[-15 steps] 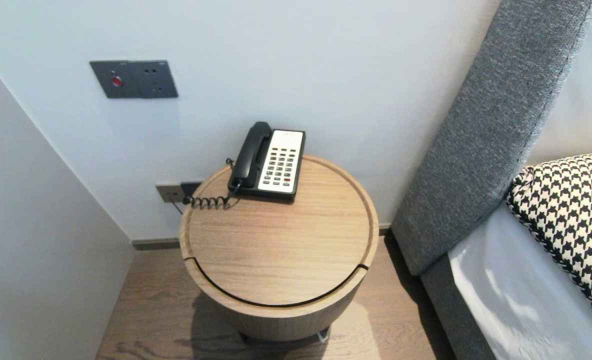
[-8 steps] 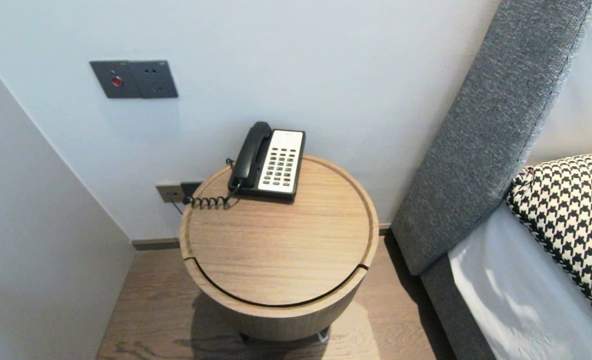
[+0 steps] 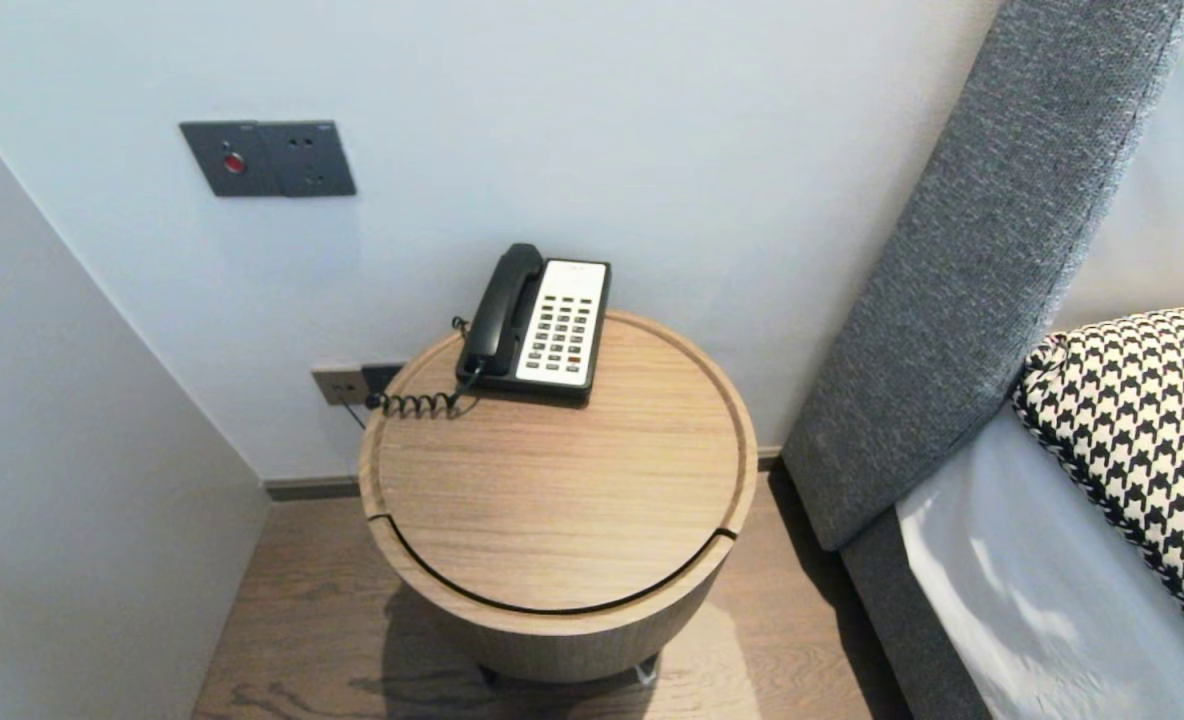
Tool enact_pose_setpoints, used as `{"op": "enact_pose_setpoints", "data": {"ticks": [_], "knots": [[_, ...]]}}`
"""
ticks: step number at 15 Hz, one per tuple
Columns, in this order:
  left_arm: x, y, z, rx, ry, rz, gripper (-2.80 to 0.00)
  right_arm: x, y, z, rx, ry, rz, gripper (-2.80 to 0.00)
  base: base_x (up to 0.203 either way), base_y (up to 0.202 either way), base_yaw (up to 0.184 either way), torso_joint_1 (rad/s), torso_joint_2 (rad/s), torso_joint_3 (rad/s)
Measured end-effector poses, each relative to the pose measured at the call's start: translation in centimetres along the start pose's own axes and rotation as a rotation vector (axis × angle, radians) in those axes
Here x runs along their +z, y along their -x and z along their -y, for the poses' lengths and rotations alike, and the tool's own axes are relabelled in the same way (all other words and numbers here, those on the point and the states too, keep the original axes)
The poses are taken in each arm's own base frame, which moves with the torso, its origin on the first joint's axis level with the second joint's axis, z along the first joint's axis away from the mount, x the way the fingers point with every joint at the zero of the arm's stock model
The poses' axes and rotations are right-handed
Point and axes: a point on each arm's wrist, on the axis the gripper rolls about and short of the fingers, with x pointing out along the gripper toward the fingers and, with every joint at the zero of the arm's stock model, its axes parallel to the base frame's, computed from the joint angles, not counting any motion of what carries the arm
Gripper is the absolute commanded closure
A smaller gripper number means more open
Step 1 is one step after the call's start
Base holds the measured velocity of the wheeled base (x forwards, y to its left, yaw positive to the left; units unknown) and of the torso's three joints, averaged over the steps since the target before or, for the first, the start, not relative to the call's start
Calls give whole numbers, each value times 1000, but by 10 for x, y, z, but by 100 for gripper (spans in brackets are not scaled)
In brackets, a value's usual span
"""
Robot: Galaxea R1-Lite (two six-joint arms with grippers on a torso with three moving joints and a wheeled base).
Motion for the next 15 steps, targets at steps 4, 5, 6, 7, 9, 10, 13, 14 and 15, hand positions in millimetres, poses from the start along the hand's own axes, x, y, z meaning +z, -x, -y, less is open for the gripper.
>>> {"op": "enact_pose_setpoints", "data": {"ticks": [4,5,6,7,9,10,13,14,15], "knots": [[0,0,0,0,0,-1,0,0,0,0,0,0,0,0,0,0,0,0,0,0],[0,0,0,0,0,0,0,0,0,0,0,0,0,0,0,0,0,0,0,0],[0,0,0,0,0,0,0,0,0,0,0,0,0,0,0,0,0,0,0,0],[0,0,0,0,0,0,0,0,0,0,0,0,0,0,0,0,0,0,0,0],[0,0,0,0,0,0,0,0,0,0,0,0,0,0,0,0,0,0,0,0],[0,0,0,0,0,0,0,0,0,0,0,0,0,0,0,0,0,0,0,0],[0,0,0,0,0,0,0,0,0,0,0,0,0,0,0,0,0,0,0,0],[0,0,0,0,0,0,0,0,0,0,0,0,0,0,0,0,0,0,0,0],[0,0,0,0,0,0,0,0,0,0,0,0,0,0,0,0,0,0,0,0]]}}
